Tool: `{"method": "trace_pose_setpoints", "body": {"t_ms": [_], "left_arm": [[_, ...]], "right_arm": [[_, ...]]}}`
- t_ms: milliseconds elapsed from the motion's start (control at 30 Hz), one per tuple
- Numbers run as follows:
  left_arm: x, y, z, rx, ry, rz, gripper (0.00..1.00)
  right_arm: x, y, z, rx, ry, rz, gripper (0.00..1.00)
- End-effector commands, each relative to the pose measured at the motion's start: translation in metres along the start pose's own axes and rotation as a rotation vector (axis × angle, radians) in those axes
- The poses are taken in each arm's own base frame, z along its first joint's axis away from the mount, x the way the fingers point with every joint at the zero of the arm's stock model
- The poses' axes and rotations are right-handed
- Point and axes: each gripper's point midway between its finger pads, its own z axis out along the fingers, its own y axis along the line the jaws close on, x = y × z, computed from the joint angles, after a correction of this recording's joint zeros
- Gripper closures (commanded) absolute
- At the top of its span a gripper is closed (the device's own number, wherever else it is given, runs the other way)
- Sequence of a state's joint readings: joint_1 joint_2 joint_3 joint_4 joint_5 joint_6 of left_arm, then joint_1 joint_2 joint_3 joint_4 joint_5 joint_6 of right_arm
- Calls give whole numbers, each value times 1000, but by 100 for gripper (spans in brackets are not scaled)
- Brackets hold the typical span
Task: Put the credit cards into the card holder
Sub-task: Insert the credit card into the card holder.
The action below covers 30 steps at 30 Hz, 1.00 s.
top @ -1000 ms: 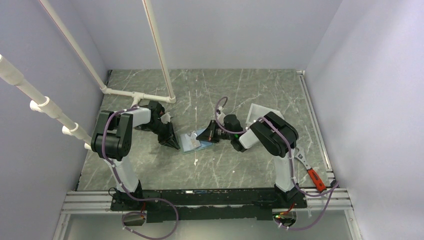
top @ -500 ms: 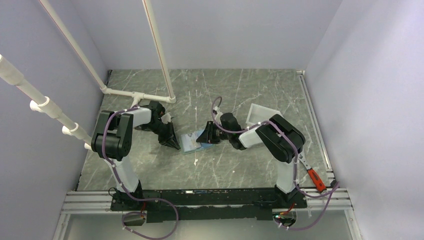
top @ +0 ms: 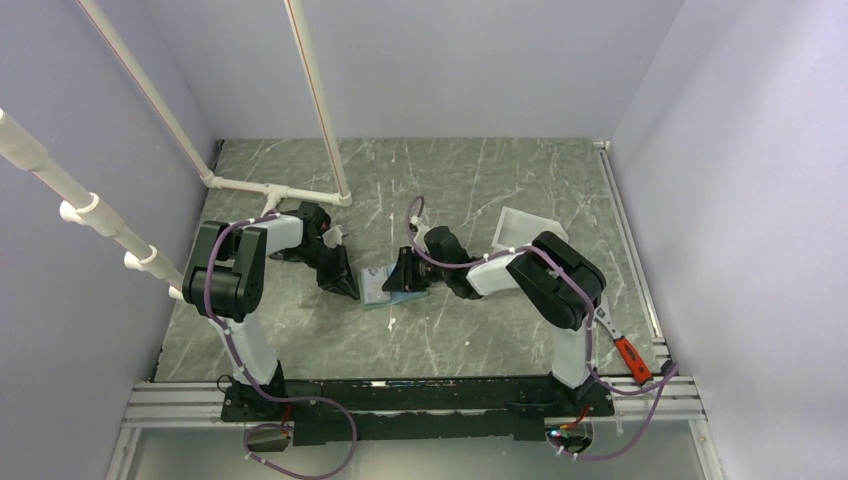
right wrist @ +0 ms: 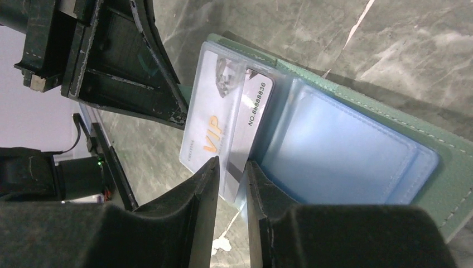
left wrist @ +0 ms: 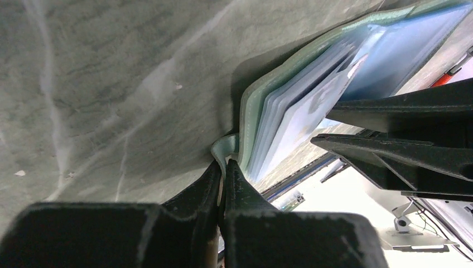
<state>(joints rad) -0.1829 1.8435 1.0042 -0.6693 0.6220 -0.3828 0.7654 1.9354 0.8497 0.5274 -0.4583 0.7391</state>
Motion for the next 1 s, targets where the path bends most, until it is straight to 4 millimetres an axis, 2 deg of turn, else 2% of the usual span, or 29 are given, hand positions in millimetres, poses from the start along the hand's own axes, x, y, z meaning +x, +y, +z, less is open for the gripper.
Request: {"method": "trace_pose_setpoints", "body": {"t_ms": [0, 100, 133, 267, 400, 667, 800, 967], "left_arm": [[0, -3, 4, 5, 0, 37, 100], [0, -1, 3, -16, -5, 42, 100], [0, 0, 3, -25, -6, 45, 100], [-1, 2, 2, -45, -10, 53, 100], [-1, 2, 2, -52, -11, 59, 100], [-1, -3, 2, -51, -18, 82, 100], [-4, 7, -6, -126, -34, 96, 100], [-11, 39, -27, -364, -108, 111, 98]], "right_arm": [[8, 5, 8, 23, 37, -54, 73], [5, 3, 6, 43, 48, -103, 69], [4, 3, 4, 46, 50, -122, 64], [0, 14, 2, -7, 51, -166, 55], [1, 31, 6, -97, 64, -184, 54], [-2, 48, 16, -100, 60, -184, 54], [-2, 32, 15, -6, 79, -174, 52], [-10, 16, 1, 114, 95, -202, 42]]}}
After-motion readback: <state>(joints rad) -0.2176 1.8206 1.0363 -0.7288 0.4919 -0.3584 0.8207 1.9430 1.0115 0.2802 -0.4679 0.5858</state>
